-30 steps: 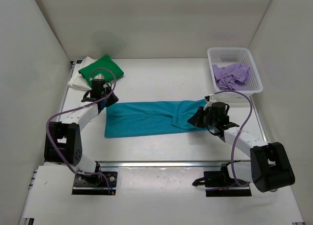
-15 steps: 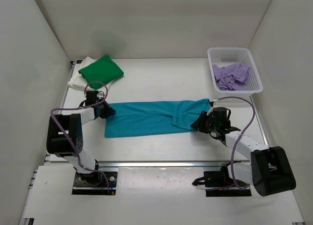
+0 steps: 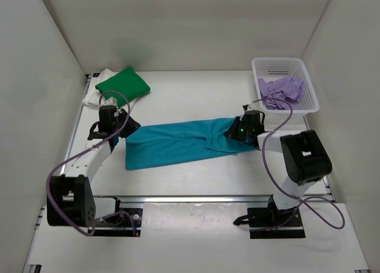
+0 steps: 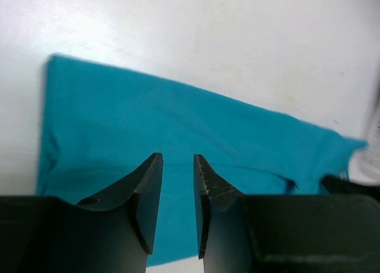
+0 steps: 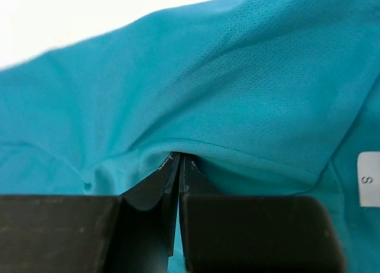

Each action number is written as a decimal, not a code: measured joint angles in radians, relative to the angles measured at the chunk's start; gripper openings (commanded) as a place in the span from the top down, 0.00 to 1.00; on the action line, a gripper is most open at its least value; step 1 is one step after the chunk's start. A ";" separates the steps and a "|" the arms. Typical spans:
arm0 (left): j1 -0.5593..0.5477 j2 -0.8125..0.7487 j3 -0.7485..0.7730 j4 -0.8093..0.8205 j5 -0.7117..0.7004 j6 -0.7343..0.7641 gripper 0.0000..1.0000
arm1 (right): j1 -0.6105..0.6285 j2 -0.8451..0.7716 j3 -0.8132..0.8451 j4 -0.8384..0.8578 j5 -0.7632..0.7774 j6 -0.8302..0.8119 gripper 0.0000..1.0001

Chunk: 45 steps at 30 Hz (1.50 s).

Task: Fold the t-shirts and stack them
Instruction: Rotate the tshirt 90 degrees

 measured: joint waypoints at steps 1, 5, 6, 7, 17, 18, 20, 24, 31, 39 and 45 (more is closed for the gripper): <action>-0.011 -0.029 0.005 -0.002 0.001 0.013 0.60 | 0.007 0.042 0.048 0.004 0.003 0.001 0.98; -0.051 -0.119 0.014 -0.027 0.005 0.055 0.57 | 0.033 0.278 0.333 -0.002 -0.012 0.024 0.88; -0.058 -0.133 0.015 -0.036 0.005 0.065 0.56 | 0.039 0.341 0.420 -0.005 -0.017 0.029 0.79; -0.061 -0.143 0.015 -0.046 0.006 0.076 0.55 | 0.047 0.405 0.525 -0.026 -0.024 0.032 0.75; -0.098 -0.129 0.069 -0.106 0.041 0.117 0.54 | 0.158 0.199 0.722 -0.209 -0.011 -0.108 0.66; -0.107 -0.124 0.081 -0.103 0.048 0.116 0.59 | 0.172 0.090 0.636 -0.188 -0.013 -0.109 0.97; -0.119 -0.122 0.102 -0.103 0.062 0.108 0.70 | 0.204 -0.097 0.467 -0.142 -0.016 -0.093 1.00; -0.154 -0.119 0.169 -0.113 0.078 0.110 1.00 | 0.345 -0.286 0.122 0.021 0.012 -0.024 0.98; -0.204 -0.133 0.262 -0.128 0.086 0.142 0.84 | 0.550 0.031 0.007 0.098 0.066 0.140 0.65; -0.193 -0.160 0.243 -0.162 0.087 0.172 0.72 | 0.594 0.250 0.214 0.193 0.159 0.316 0.64; -0.206 -0.158 0.236 -0.173 0.077 0.199 0.69 | 0.591 0.325 0.264 0.243 0.195 0.417 0.84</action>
